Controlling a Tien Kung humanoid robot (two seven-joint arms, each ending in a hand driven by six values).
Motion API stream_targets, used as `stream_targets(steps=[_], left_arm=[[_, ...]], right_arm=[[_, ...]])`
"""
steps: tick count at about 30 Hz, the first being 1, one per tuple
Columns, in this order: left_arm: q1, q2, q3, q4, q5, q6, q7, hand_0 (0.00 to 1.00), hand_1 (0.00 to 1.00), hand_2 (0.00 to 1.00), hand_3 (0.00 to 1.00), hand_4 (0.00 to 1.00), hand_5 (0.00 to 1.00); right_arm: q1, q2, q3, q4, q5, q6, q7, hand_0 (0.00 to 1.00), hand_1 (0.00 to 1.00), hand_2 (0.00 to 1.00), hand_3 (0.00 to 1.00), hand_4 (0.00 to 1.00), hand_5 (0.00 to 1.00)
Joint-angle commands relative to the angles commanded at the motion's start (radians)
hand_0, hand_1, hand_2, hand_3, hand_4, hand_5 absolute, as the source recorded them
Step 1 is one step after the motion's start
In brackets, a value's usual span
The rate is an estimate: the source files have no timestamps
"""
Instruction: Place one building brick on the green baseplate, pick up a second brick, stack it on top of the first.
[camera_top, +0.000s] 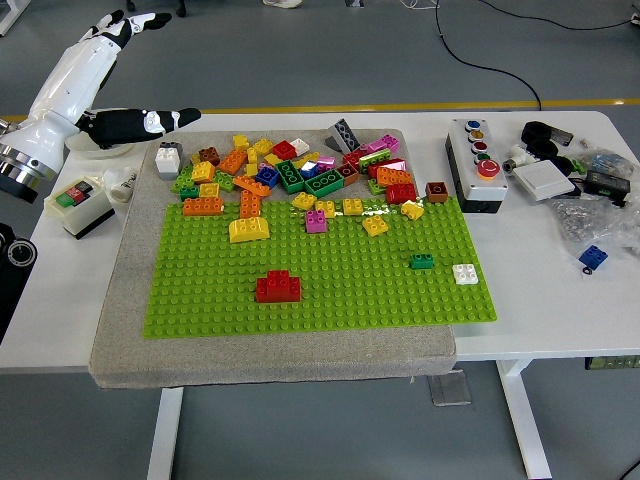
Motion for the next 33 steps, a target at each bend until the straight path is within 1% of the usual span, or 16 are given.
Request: stream_targets(steps=[8, 9, 23, 33], left_arm=[[-0.005, 0.0, -0.004, -0.001, 0.003, 0.006, 0.002, 0.998, 0.916, 0.902, 0.913, 0.998, 0.58], [-0.007, 0.0, -0.003, -0.001, 0.004, 0.006, 0.002, 0.998, 0.916, 0.9, 0.913, 0.998, 0.604], [-0.016, -0.001, -0.005, -0.002, 0.018, 0.011, 0.005, 0.998, 0.914, 0.895, 0.909, 0.998, 0.601], [-0.024, -0.007, 0.002, 0.006, 0.021, 0.016, 0.005, 0.998, 0.912, 0.894, 0.909, 0.998, 0.596]], right_arm=[[0.0, 0.001, 0.003, 0.0, 0.007, -0.006, -0.003, 0.744, 0.658, 0.726, 0.615, 0.845, 0.371], [-0.001, 0.001, 0.005, 0.0, 0.009, -0.007, -0.004, 0.744, 0.658, 0.726, 0.614, 0.843, 0.374], [0.001, -0.001, 0.003, 0.0, 0.026, -0.009, -0.004, 0.743, 0.658, 0.727, 0.612, 0.839, 0.376], [-0.005, 0.003, 0.008, 0.0, 0.028, -0.01, -0.006, 0.744, 0.658, 0.725, 0.612, 0.838, 0.378]])
